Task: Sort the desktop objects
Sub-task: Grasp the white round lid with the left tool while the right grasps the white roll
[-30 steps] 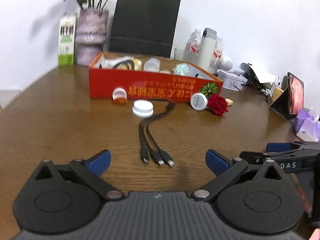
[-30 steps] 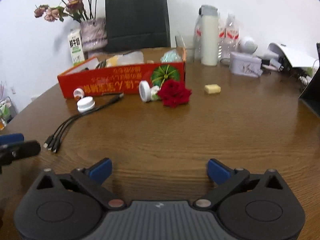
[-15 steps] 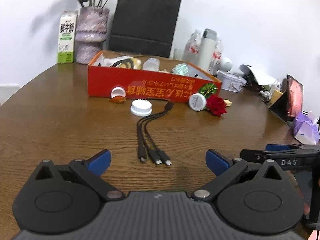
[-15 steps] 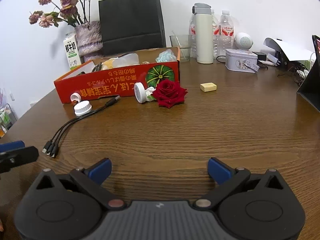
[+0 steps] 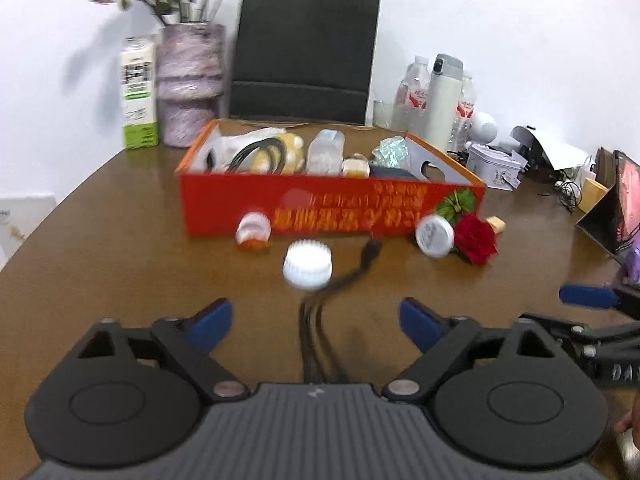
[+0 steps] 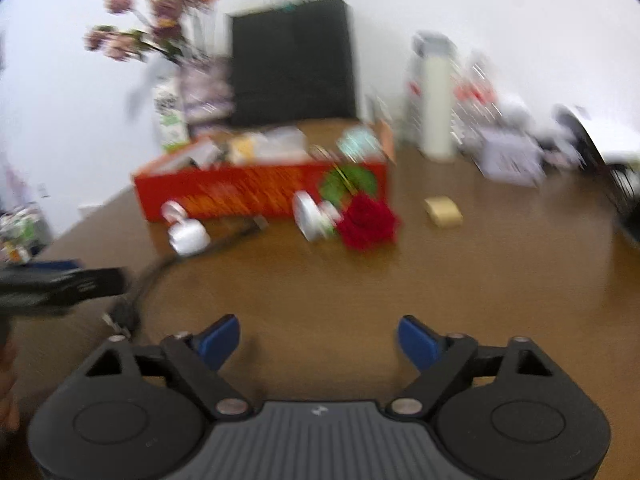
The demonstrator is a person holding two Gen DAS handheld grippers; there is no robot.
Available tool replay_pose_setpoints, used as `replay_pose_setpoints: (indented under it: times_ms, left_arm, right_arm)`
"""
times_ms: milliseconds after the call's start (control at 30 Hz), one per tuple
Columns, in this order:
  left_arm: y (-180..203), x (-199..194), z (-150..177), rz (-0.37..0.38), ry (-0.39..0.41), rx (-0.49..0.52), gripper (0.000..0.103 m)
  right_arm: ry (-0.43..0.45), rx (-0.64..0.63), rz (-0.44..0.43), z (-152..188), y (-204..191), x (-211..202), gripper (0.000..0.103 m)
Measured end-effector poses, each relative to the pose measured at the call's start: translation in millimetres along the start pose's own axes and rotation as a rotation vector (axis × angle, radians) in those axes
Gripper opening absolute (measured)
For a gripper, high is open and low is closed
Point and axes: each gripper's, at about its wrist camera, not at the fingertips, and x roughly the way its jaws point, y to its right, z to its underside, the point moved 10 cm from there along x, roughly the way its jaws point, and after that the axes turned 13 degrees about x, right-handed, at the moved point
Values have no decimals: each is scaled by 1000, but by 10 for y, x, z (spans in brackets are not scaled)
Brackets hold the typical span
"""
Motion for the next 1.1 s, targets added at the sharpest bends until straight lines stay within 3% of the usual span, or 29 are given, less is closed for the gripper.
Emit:
replay_pose_setpoints:
  times_ms: [33,167,233,267,300,367,467,567,700,800,967,1033,1100]
  left_arm:
    - [-15,149,-111,27,-9,11,71]
    - [-100,738,-244,50,-87,-1,63]
    - [-114,880,-165,47,-95,-17,39]
    - [-99,856,-149,29,-76,14,40]
    - [-73,814,-138,42,-79,51,39]
    - [-53,752,-120,84,-74,23,39]
    - [-93,668,-197,89,-45,-37,39]
    - [-66,578,-256,63,2,-3,39]
    - [16,604,-249,45,-17,38,39]
    - [5,552,-276,0,19,53,39]
    - [-47,-81,-222,-96,97,-100,39]
    - [104,-453,-63,-48,130,-112,39]
    - [248,-666,74,8,115,-111,39]
  right_arm:
    - [16,-37,8,-87,-49,56,82]
    - [22,-127,2,-436,-185,584,55]
    - [-5,-112,15,-508,-144,905,37]
    - [-35,-104,18,-484,-122,1054,31]
    - [-68,-94,19,-423,-102,1164,9]
    - [-86,-153,-2,-327,-194,1119,8]
    - [-7,-219,-46,-326,-350,939,8]
    - [-7,-224,-48,-300,-411,919,8]
    - [-8,-235,-53,-274,-475,895,8]
    - [11,-239,-34,-311,-481,861,8]
    - [27,-144,-28,-342,-405,534,8]
    - [30,-87,-68,-241,-410,194,8]
    - [26,-48,-99,-80,-432,-148,8]
